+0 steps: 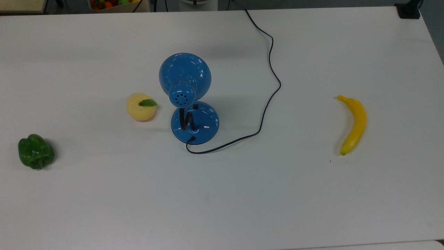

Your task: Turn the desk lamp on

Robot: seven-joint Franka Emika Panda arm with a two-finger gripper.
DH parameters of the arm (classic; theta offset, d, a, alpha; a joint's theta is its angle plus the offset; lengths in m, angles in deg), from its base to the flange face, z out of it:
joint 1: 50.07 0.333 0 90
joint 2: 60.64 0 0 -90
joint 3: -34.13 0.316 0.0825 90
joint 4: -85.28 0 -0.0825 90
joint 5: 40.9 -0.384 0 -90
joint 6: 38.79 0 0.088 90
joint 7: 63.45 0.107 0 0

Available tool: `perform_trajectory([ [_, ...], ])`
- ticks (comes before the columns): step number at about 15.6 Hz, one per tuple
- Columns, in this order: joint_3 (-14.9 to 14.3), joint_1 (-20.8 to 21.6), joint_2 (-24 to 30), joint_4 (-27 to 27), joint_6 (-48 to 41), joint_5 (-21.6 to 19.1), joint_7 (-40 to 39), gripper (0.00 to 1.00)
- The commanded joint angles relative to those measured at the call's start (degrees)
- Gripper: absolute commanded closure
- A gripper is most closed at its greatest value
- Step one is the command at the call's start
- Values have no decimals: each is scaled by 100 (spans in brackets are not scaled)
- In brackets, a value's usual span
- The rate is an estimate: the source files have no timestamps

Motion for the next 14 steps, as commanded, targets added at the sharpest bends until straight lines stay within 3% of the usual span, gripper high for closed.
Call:
perform_trajectory([
  [1, -16, 4, 74, -60, -107, 29, 65, 74],
  [2, -16, -5, 83, -60, -115, 29, 65, 95],
  [3, -16, -14, 74, -68, -89, 29, 65, 100],
  [8, -7, 4, 83, -200, -54, -5, 73, 100],
  [14, 2, 92, 619, -2096, 1578, -23, 310, 100],
])
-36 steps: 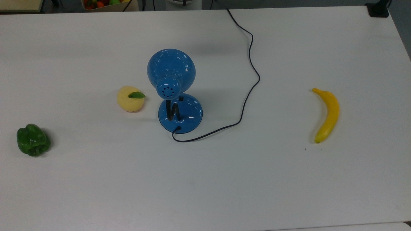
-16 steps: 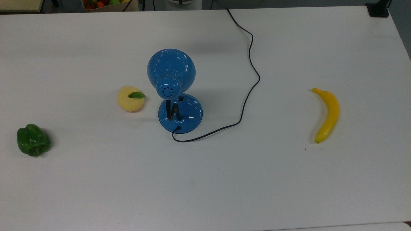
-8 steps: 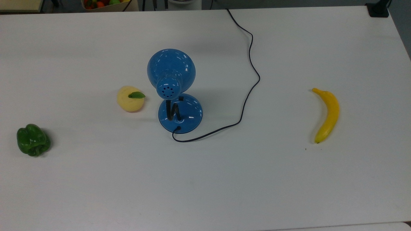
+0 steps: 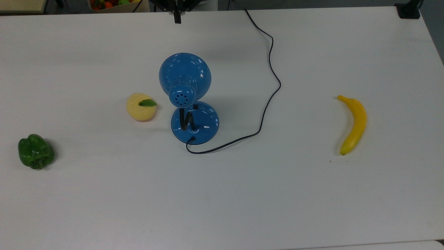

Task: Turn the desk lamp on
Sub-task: 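Move the gripper down toward the switch on the blue lamp base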

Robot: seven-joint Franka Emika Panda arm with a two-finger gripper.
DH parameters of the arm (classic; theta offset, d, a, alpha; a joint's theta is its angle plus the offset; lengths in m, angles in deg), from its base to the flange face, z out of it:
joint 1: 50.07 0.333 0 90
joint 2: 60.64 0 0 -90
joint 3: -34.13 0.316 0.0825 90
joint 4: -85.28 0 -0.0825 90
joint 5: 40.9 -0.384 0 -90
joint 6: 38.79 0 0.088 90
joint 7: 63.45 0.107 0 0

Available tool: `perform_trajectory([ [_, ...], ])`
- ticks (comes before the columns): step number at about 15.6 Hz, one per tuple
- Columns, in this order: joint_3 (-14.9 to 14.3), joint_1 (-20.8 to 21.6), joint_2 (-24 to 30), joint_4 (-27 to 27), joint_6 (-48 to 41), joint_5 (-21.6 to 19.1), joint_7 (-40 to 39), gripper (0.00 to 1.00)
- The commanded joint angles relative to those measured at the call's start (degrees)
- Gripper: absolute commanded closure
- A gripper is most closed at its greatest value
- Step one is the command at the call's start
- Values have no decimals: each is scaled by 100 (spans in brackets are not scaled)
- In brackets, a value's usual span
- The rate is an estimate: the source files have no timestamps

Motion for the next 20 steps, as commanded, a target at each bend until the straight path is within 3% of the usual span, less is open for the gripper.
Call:
perform_trajectory([
  [1, -4, 84, 370, -1149, 1019, -22, 325, 100],
  [6, 49, 216, -15, -2380, 3339, 40, 738, 100],
  [12, 49, 190, -877, -2364, 4747, 101, 747, 100],
  [20, 49, 164, -1335, -2118, 5680, 101, 774, 100],
])
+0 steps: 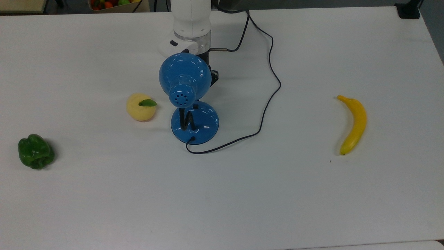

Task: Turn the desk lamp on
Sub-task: 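Move the gripper down toward the switch on the blue lamp base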

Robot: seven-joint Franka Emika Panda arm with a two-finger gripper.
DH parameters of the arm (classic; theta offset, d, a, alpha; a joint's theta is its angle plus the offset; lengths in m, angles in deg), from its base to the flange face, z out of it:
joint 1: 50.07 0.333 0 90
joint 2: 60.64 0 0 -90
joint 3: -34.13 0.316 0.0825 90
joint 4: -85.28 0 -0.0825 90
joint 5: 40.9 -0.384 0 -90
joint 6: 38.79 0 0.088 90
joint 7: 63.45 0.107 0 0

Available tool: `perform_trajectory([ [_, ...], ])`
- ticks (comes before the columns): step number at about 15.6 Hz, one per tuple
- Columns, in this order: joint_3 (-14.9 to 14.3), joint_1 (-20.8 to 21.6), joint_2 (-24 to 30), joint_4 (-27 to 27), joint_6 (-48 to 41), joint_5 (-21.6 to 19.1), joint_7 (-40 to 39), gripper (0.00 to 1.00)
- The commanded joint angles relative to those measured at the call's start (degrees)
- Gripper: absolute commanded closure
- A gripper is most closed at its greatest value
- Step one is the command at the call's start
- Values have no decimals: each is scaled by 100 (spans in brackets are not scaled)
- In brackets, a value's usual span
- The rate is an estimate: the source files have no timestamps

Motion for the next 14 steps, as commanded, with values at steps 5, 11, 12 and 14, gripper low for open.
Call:
perform_trajectory([
  [5, -2, 2, -249, 183, 402, 97, 181, 100],
  [11, -2, 2, -346, 192, 517, 97, 181, 100],
  [12, -2, 2, -381, 192, 517, 97, 181, 100],
  [14, -2, 2, -398, 192, 569, 97, 181, 100],
])
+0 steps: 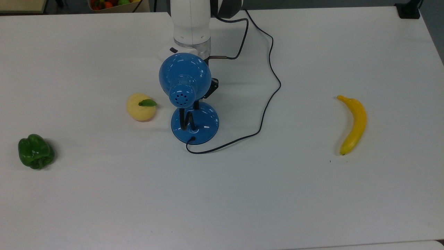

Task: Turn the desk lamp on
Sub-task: 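Press the lamp base switch down with the gripper fingertips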

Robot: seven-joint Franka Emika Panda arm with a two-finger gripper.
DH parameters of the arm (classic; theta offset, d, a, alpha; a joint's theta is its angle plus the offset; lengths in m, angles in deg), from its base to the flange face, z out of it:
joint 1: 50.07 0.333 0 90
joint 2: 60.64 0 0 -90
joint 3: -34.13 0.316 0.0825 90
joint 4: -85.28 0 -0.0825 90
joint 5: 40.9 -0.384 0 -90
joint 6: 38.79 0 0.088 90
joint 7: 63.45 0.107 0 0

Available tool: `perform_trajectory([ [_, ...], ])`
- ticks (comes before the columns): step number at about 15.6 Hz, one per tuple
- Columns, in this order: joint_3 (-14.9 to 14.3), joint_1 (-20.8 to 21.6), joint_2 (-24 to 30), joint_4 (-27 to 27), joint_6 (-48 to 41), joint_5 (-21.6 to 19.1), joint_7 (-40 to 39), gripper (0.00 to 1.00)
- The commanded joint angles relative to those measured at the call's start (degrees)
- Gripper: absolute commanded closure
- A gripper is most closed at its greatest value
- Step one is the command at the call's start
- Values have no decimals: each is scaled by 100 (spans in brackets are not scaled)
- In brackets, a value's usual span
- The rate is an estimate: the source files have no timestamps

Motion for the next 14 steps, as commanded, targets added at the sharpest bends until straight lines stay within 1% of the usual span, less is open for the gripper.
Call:
perform_trajectory([
  [1, -2, 11, -97, 45, 186, 97, 172, 100],
  [14, -2, 2, -272, 45, 354, 150, 172, 100],
])
